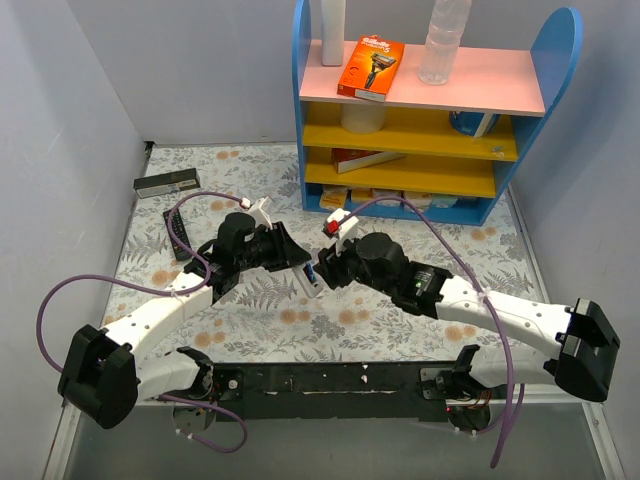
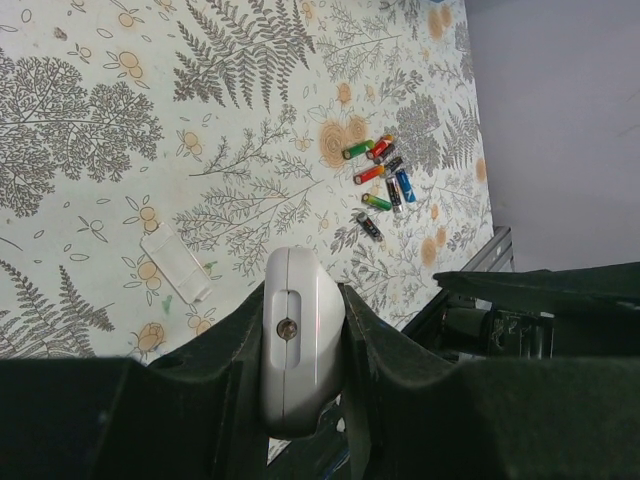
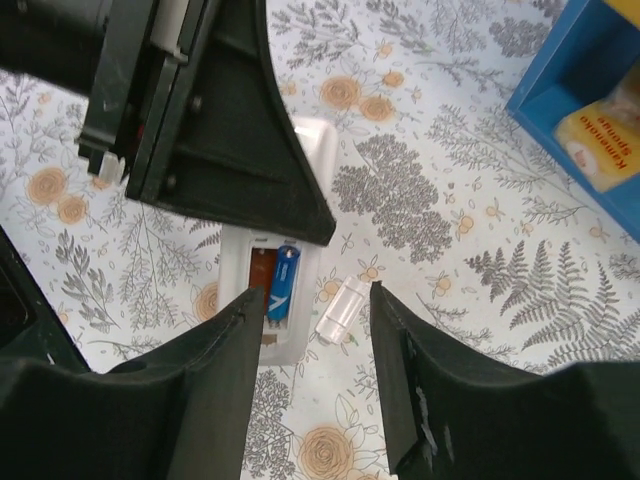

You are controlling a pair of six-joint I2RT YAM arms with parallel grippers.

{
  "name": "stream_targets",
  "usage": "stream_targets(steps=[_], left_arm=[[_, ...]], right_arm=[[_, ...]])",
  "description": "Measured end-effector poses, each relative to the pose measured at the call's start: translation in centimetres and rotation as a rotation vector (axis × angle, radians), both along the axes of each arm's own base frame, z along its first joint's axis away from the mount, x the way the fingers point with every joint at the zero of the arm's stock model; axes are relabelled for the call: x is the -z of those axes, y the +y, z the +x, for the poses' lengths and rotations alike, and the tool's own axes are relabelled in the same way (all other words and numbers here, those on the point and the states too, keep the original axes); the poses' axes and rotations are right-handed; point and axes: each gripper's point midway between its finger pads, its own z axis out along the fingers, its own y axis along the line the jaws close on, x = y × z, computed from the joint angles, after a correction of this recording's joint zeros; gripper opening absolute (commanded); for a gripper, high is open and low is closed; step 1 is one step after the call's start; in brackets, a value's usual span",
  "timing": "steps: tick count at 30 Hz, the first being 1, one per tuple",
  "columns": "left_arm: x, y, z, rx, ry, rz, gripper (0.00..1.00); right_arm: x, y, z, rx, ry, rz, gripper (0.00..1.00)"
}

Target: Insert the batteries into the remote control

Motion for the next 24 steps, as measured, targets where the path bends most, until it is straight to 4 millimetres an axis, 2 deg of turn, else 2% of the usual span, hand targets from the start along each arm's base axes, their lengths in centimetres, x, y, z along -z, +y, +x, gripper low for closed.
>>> stream_targets(steps=[3, 8, 11, 24], left_arm=[[0.0, -0.1, -0.2, 0.013, 0.001, -0.002, 0.00], [-0.3, -0.3, -0.4, 0.033, -0.004, -0.007, 0.00], [-0.8, -0.5, -0.4, 0.046, -0.014, -0.014, 0.00], [-1.0, -0.7, -0.6, 0.062, -0.013, -0.022, 0.00]], right_arm=[[-1.6, 0.1, 0.6, 0.003, -0.003, 0.034, 0.46], [-3.3, 0.8, 0.7, -0.009, 0.026, 0.074, 0.31], [-3.7, 1.5, 0.7, -0.017, 0.051, 0.092, 0.27], [-0.9, 1.9, 0.3, 0.001, 0.191, 0.048, 0.22]])
